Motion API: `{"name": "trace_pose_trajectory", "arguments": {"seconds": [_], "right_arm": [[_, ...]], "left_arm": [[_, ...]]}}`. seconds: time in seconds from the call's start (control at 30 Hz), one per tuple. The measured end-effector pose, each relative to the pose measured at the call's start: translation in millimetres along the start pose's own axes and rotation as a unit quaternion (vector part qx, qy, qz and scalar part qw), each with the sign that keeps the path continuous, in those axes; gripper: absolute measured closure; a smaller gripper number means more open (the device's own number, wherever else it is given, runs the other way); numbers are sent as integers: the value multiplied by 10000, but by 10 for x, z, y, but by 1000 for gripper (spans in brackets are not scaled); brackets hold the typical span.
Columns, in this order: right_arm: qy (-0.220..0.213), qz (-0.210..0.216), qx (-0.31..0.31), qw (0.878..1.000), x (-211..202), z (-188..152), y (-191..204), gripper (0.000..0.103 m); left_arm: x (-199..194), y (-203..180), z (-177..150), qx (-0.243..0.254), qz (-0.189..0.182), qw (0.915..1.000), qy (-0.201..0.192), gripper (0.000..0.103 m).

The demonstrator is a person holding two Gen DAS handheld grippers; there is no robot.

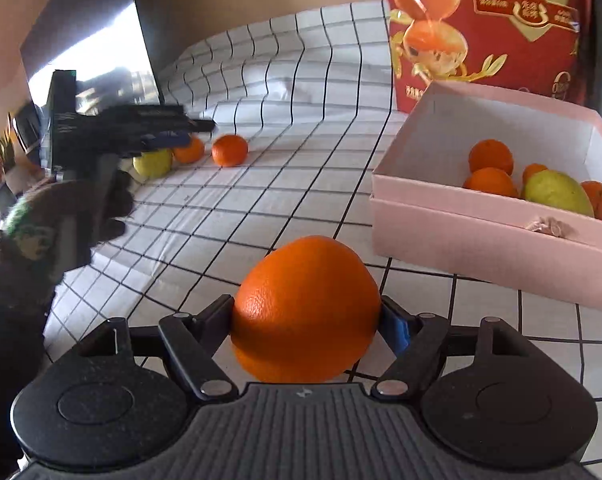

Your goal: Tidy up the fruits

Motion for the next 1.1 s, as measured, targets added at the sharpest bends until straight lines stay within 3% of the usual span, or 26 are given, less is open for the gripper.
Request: {"name": "trace_pose_trajectory", "arguments": {"seconds": [0.07, 0.17, 0.33, 0.37, 0.43, 0.5, 0.53, 0.63, 0.8, 0.97, 1.1], "right_arm": [[-257, -76, -47, 9996, -10, -17, 16, 23], [-473, -74, 37, 9988, 14, -31, -17, 18], [-476, 25, 186, 9987, 30, -46, -43, 17], [-462, 35, 193, 9987, 31, -51, -44, 17], [-414, 67, 205, 9989, 56, -65, -48, 16], [-422, 29, 161, 9990, 54, -78, -31, 16], [-437, -10, 118, 9990, 54, -82, -20, 16], [-474, -94, 4, 9988, 49, -93, 4, 15], [-524, -112, 17, 9986, 47, -80, -15, 15], [-407, 12, 187, 9990, 85, -89, -48, 13], [-385, 54, 292, 9988, 94, -97, -64, 11]], "left_arm": [[91, -47, -60, 15, -51, 10000, 13, 48], [119, -90, -113, 377, 257, 9989, -72, 47], [158, -10, -109, 300, 373, 9988, -44, 49], [195, 22, -125, 267, 420, 9988, 42, 43], [231, 41, -145, 185, 320, 9992, 141, 42], [233, 30, -157, 199, 283, 9993, 169, 46], [206, 8, -151, 260, 286, 9992, 113, 53], [105, -57, -166, 408, 408, 9983, 76, 53], [-118, -296, -323, 502, -97, 9983, 284, 53], [-580, -553, -683, 711, -735, 9941, 356, 53], [-840, -717, -968, 953, -908, 9906, 377, 53]]}}
Point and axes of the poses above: each gripper's, at about its wrist camera, not at the fingertips, and x roughly the way its jaws point, y to its left, z to its top, the point moved 7 cm from there along x, roughly the way its jaws point
